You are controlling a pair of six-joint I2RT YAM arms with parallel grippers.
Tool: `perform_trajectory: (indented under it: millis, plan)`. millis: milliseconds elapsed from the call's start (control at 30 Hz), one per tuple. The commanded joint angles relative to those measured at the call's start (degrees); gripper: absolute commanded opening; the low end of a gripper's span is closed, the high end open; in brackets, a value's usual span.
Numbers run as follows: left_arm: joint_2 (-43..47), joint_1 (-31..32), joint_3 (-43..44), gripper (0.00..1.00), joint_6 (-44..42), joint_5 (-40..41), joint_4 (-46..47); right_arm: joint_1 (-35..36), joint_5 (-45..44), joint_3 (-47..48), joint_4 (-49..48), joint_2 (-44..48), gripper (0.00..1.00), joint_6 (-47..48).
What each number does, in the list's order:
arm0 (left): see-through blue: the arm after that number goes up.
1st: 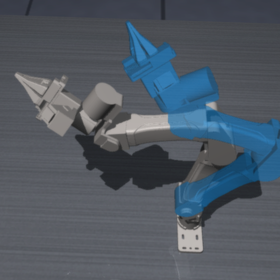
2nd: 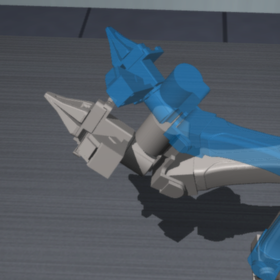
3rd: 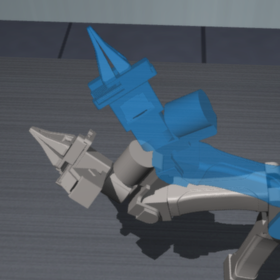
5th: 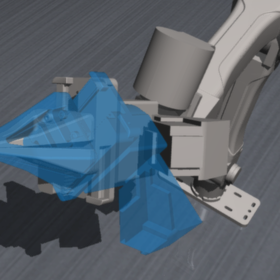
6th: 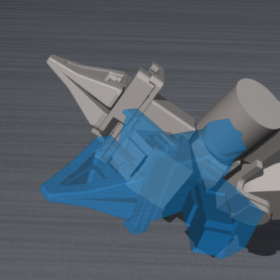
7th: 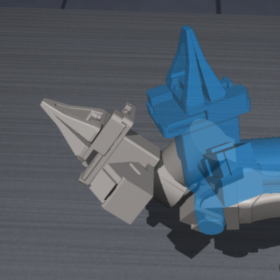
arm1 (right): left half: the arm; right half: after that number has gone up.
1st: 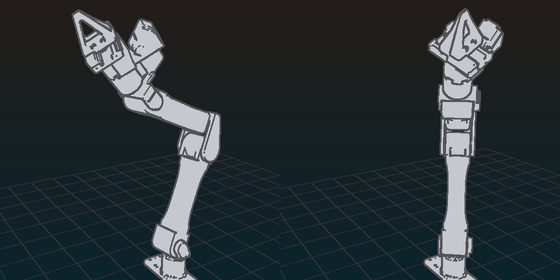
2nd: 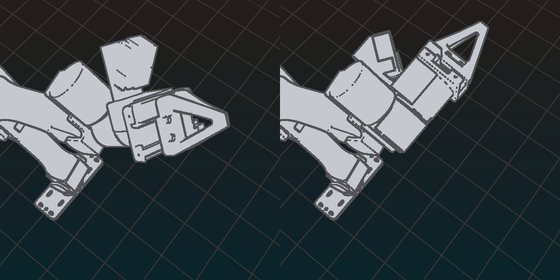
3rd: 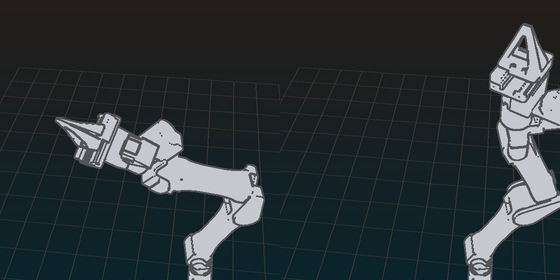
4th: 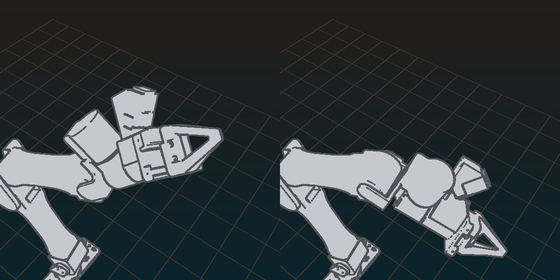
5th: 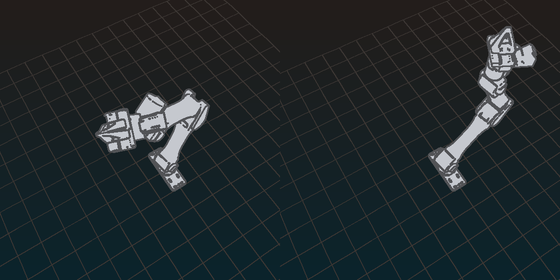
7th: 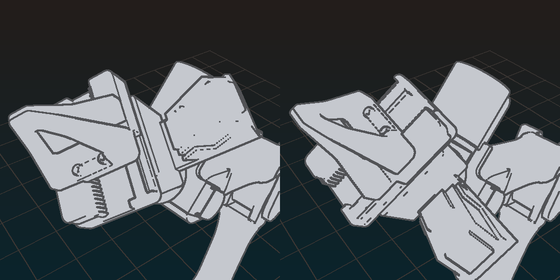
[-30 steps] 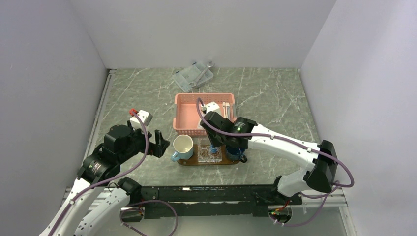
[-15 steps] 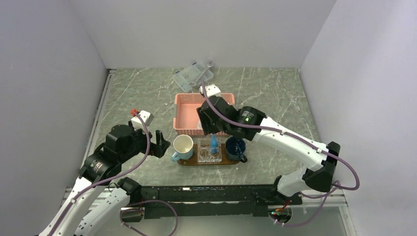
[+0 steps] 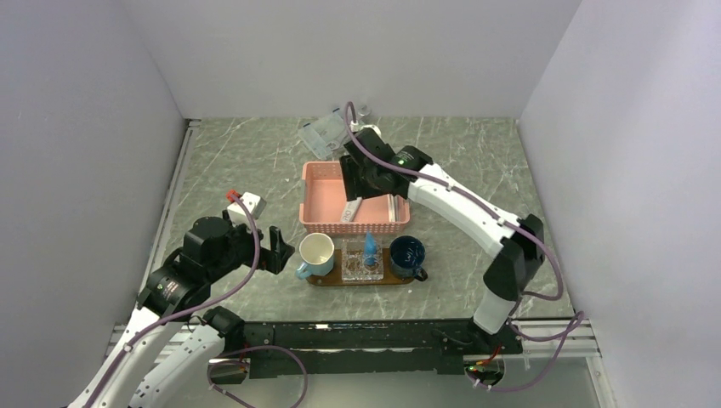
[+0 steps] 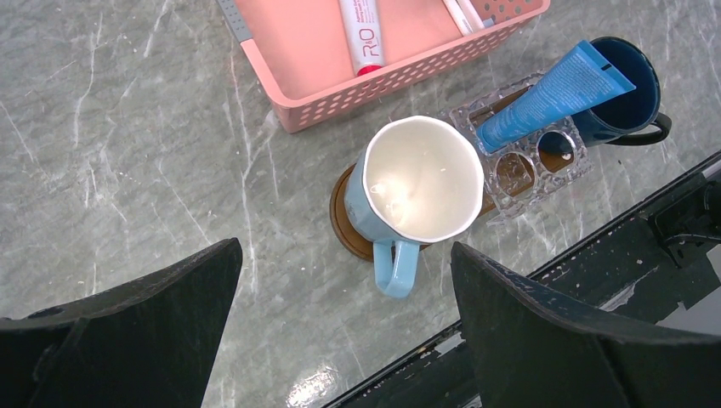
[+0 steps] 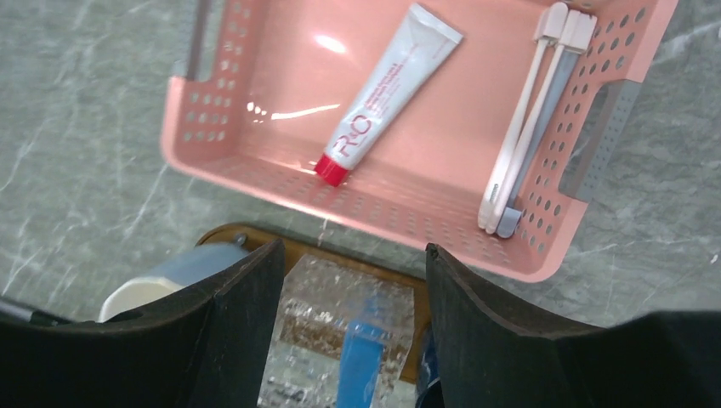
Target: Prepare toiletry sets of a toothbrush and toothpaste on the tray
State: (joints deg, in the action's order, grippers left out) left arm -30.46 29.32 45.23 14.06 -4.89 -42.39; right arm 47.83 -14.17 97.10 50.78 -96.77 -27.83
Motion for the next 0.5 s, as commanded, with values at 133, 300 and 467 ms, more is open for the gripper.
perform_trajectory:
  millis: [133,300,467]
  plan:
    - [0.8,-0.2,0.0,0.99,-0.5,0.9,2.4,-4.1,3.8,-0.6,-6.0,-7.2,0.65,-5.4]
    - [1.4,-0.3,0.0,0.99,-0.2,2.1,2.1,-4.8,4.8,0.6,-6.6,-13.7,0.67,-7.3]
    - [1.4,-0.2,-0.1,0.99,-0.1,2.3,2.3,-5.8,6.3,1.1,-8.3,-18.6,0.68,-9.1]
